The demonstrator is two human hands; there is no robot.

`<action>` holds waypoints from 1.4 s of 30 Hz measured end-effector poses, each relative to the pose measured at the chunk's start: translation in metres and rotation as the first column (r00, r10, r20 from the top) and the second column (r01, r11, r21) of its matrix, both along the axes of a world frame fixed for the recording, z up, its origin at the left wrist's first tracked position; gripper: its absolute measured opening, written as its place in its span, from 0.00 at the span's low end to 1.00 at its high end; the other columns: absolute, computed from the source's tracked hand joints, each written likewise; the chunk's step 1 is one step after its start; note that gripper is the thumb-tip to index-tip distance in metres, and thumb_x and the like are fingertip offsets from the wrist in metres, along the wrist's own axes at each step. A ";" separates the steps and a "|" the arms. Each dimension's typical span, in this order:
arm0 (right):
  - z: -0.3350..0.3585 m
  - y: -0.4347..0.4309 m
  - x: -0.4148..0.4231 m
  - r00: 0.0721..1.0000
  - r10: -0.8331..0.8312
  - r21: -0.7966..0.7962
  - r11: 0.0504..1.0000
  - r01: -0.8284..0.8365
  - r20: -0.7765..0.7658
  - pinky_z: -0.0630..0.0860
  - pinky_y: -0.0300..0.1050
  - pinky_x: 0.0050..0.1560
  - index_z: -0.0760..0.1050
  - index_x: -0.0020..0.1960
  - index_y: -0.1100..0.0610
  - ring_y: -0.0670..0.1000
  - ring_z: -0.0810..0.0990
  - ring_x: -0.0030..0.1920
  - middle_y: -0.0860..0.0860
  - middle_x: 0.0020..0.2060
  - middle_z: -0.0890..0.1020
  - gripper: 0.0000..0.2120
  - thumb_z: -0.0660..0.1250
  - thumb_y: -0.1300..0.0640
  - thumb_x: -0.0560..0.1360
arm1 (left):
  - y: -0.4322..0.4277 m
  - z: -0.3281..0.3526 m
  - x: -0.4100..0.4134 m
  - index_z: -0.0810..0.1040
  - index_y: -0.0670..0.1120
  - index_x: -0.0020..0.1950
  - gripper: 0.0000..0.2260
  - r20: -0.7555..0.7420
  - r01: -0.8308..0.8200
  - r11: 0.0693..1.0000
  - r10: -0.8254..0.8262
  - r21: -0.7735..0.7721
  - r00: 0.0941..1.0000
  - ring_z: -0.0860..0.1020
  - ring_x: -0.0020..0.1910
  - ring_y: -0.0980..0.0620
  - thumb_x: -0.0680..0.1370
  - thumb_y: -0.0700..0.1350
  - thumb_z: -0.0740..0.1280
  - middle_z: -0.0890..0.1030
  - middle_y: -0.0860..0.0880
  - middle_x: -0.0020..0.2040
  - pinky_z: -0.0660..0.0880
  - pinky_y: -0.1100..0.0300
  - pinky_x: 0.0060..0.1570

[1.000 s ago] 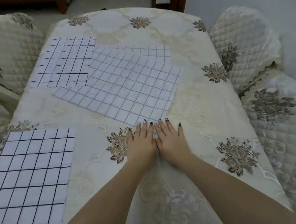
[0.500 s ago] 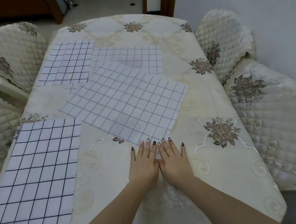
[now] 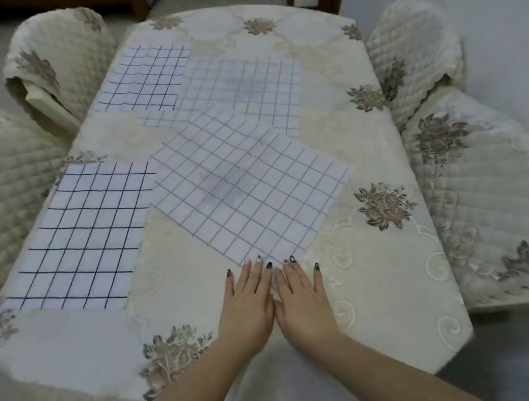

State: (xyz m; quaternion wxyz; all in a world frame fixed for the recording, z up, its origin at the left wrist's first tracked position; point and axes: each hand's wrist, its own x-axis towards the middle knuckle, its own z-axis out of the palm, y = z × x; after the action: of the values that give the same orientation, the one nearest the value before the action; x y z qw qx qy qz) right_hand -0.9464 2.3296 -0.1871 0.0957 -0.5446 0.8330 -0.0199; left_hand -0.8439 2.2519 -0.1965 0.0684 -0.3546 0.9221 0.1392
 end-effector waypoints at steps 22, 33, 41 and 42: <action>0.014 0.052 -0.028 0.920 0.365 -0.157 0.926 -0.343 0.143 0.58 0.57 0.74 0.70 0.68 0.57 0.55 0.70 0.67 0.55 0.64 0.74 0.24 0.54 0.50 0.76 | 0.064 0.009 0.054 0.61 0.50 0.76 0.27 -0.035 -0.008 1.000 0.009 0.013 0.999 0.54 0.77 0.49 0.77 0.53 0.52 0.58 0.52 0.77 0.45 0.52 0.73; 0.029 0.007 -0.219 0.975 0.188 -0.045 0.982 -0.184 0.121 0.56 0.51 0.73 0.64 0.73 0.60 0.58 0.62 0.73 0.58 0.73 0.65 0.29 0.60 0.57 0.72 | 0.078 0.013 0.013 0.55 0.43 0.78 0.35 -0.081 -0.192 0.981 0.190 -0.014 0.978 0.47 0.76 0.53 0.76 0.60 0.56 0.52 0.49 0.78 0.39 0.57 0.73; 0.018 -0.043 -0.265 0.858 0.514 0.097 0.853 -0.513 0.015 0.47 0.48 0.76 0.55 0.77 0.57 0.51 0.57 0.76 0.52 0.77 0.59 0.31 0.59 0.59 0.76 | 0.075 0.012 -0.007 0.77 0.39 0.64 0.26 0.005 -0.260 0.953 0.264 -0.156 0.964 0.76 0.64 0.45 0.71 0.51 0.56 0.78 0.42 0.65 0.67 0.48 0.64; 0.018 -0.048 -0.266 0.846 0.533 0.086 0.842 -0.533 0.027 0.48 0.48 0.76 0.56 0.77 0.58 0.51 0.60 0.75 0.53 0.76 0.61 0.31 0.60 0.60 0.76 | 0.075 0.011 -0.008 0.78 0.39 0.63 0.26 0.000 -0.266 0.948 0.270 -0.172 0.963 0.77 0.64 0.45 0.71 0.50 0.56 0.78 0.42 0.64 0.69 0.48 0.63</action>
State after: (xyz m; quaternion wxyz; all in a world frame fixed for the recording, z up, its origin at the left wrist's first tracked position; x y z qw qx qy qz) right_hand -1.2123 2.2819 -0.1695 0.1228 -0.7496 0.6489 0.0447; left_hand -0.8524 2.3272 -0.1851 0.0289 -0.4827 0.8730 0.0636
